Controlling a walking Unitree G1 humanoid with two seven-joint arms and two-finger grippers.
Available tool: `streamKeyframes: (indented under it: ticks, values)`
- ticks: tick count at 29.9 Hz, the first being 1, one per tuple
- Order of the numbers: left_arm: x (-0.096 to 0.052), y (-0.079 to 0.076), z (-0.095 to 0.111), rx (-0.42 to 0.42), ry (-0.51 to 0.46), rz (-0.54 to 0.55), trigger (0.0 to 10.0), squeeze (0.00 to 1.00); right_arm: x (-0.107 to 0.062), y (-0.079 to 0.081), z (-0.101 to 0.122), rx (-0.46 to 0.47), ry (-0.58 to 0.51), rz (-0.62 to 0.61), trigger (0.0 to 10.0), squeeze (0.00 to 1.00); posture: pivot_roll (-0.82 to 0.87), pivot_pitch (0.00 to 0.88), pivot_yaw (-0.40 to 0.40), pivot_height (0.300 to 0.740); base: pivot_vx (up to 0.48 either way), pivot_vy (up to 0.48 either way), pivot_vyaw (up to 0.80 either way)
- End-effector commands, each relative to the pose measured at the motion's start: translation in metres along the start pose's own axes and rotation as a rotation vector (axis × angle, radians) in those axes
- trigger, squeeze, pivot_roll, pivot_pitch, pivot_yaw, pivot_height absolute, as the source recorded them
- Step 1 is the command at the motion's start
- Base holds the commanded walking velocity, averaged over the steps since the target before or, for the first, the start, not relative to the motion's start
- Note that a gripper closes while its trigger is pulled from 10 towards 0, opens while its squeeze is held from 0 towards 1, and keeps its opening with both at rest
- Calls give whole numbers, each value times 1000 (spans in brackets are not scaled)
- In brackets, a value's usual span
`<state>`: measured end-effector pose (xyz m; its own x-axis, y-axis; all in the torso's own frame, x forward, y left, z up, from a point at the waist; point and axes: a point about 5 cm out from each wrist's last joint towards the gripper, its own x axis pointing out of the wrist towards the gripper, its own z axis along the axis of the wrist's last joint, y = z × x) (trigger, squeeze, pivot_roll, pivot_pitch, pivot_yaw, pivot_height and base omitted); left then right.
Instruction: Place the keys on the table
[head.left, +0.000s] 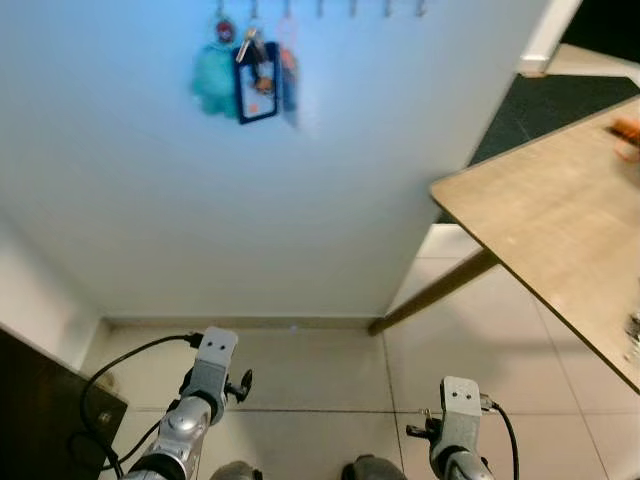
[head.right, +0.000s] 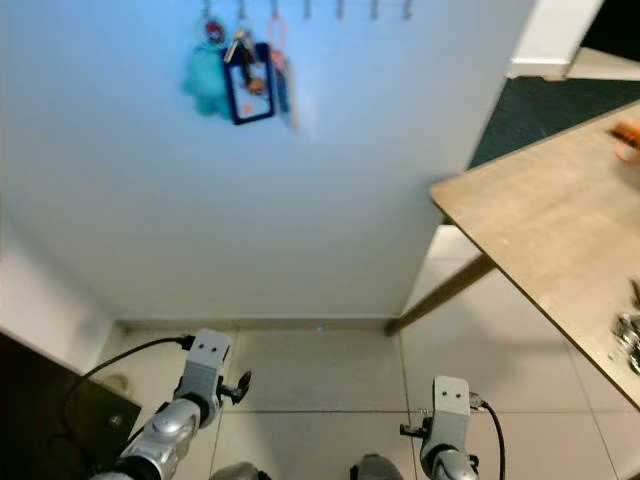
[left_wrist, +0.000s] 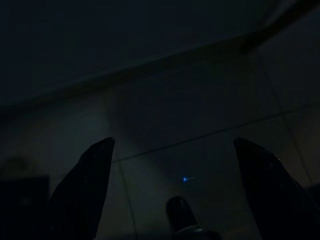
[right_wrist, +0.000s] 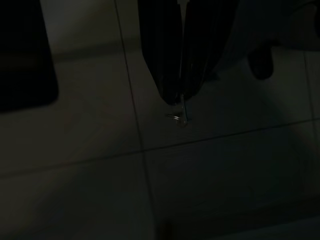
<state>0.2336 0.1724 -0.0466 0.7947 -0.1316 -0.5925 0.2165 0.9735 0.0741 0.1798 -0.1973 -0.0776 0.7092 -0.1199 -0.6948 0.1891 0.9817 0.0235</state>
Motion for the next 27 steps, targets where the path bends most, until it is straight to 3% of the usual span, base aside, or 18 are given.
streamKeyframes:
  ticks: [1, 10, 27]
  values:
    - [-1, -2, -6, 1, 24, -2, 10000, 0, -3, -2, -8, 4, 31, -6, 10000, 0, 41, 87, 5, 740, 0, 0, -800]
    - [-1, 2, 3, -25, -52, 35, 10000, 0, -3, 2, -10, -10, 40, 12, 10000, 0, 47, 91, 3, 740, 0, 0, -800]
    - [-2, 4, -2, -20, -36, 33, 10000, 0, -3, 4, -11, -18, 37, 25, 10000, 0, 48, 93, 5, 740, 0, 0, -800]
